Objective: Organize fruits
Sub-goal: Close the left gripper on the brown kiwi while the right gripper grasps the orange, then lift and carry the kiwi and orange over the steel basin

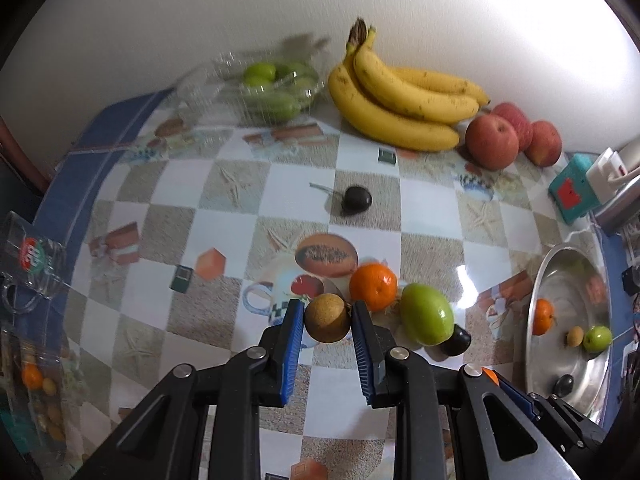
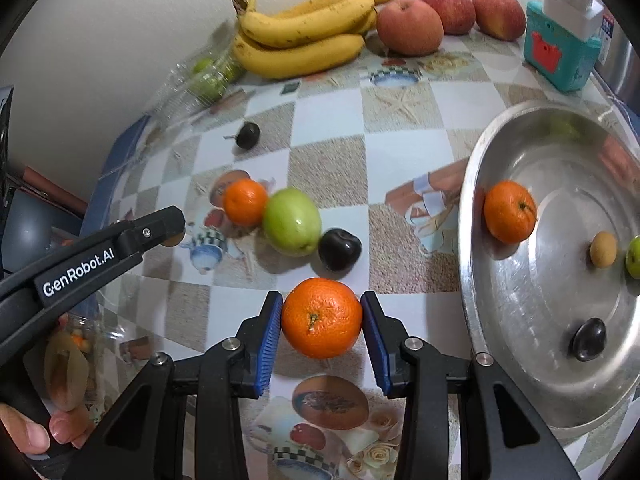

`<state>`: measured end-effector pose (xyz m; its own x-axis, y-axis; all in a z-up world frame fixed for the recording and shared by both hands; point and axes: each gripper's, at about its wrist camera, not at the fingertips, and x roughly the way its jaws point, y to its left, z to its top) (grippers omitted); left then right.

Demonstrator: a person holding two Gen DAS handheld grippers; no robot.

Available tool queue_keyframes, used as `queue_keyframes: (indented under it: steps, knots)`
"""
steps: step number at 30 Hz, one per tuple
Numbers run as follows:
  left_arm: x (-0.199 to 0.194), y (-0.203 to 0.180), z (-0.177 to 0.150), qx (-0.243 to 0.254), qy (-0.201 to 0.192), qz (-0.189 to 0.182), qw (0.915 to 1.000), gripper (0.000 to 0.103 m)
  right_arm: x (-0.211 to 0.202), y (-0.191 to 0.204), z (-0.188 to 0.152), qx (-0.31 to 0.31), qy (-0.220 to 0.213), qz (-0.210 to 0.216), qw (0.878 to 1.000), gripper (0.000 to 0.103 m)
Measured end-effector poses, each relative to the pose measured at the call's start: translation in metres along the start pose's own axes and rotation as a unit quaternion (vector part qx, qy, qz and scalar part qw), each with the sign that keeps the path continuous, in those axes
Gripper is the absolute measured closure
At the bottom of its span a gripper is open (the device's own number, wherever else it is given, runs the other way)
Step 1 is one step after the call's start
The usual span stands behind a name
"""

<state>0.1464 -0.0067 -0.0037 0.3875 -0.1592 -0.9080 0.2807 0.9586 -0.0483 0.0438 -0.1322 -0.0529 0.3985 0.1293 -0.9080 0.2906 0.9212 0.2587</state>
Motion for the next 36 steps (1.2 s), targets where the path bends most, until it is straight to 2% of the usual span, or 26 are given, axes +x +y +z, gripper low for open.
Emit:
queue_keyframes:
  steps: [8,13,30,36]
  knots:
    - [-0.038,0.002,0.007,-0.004,-0.049,-0.001,0.9988,0.076,-0.034,0.006,0.005,-0.002,-0.040,-0.002,0.999,0.062]
    - [-0.050,-0.001,0.006,-0.002,-0.062,-0.001,0.9981,0.076,-0.046,0.007,0.007,-0.001,-0.052,-0.008,0.999,0.062]
    - [-0.041,-0.035,-0.008,0.023,-0.041,-0.010,0.9988,0.076,-0.064,-0.031,0.009,0.051,-0.059,-0.032,0.996,0.062]
    - [-0.036,-0.064,-0.017,0.048,-0.024,-0.046,0.9975,0.076,-0.070,-0.061,0.010,0.087,-0.057,-0.059,0.993,0.062]
